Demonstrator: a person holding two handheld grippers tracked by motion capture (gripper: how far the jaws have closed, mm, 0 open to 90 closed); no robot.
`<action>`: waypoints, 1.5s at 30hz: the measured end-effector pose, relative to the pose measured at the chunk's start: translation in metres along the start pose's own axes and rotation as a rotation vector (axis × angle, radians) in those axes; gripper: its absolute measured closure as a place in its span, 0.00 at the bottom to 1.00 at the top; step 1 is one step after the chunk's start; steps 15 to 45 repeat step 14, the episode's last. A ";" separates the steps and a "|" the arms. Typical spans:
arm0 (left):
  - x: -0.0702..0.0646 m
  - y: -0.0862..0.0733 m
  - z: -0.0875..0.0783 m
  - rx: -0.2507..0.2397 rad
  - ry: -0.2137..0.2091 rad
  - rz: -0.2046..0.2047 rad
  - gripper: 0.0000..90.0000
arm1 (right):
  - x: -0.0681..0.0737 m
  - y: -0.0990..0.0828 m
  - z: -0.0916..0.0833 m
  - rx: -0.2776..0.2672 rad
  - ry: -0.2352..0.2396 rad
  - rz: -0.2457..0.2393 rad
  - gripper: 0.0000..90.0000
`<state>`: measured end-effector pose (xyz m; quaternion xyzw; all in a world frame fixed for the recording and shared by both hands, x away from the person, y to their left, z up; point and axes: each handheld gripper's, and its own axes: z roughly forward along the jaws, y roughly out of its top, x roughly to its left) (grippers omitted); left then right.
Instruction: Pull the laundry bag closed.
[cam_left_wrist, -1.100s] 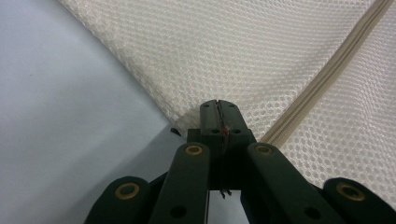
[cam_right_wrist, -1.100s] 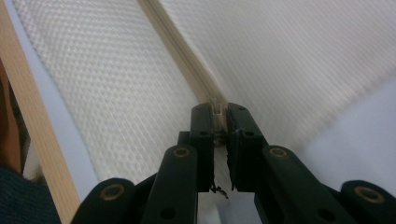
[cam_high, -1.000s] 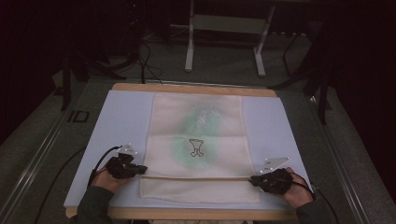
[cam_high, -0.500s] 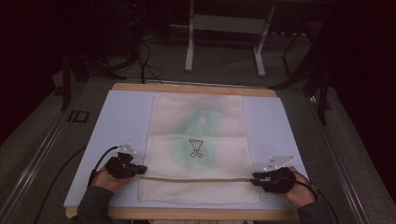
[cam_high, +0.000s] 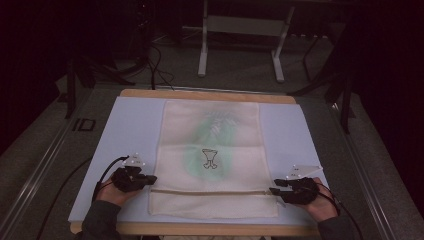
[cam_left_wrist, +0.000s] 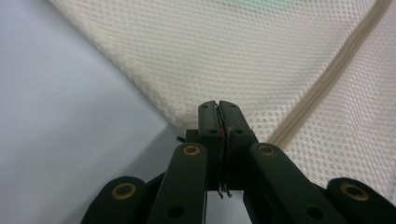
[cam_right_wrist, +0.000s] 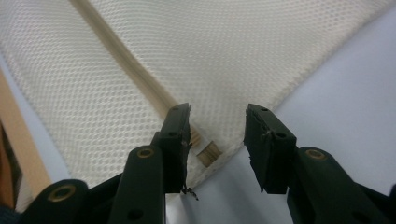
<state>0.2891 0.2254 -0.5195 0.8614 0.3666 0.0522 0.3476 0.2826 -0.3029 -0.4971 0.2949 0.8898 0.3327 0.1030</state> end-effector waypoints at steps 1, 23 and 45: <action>0.000 0.000 -0.001 -0.007 0.010 -0.005 0.98 | -0.001 -0.001 0.000 0.000 -0.006 0.009 0.67; 0.010 -0.001 -0.004 -0.043 0.121 -0.061 0.93 | -0.012 -0.010 0.007 -0.024 -0.057 0.080 0.68; 0.010 -0.001 -0.004 -0.043 0.121 -0.061 0.93 | -0.012 -0.010 0.007 -0.024 -0.057 0.080 0.68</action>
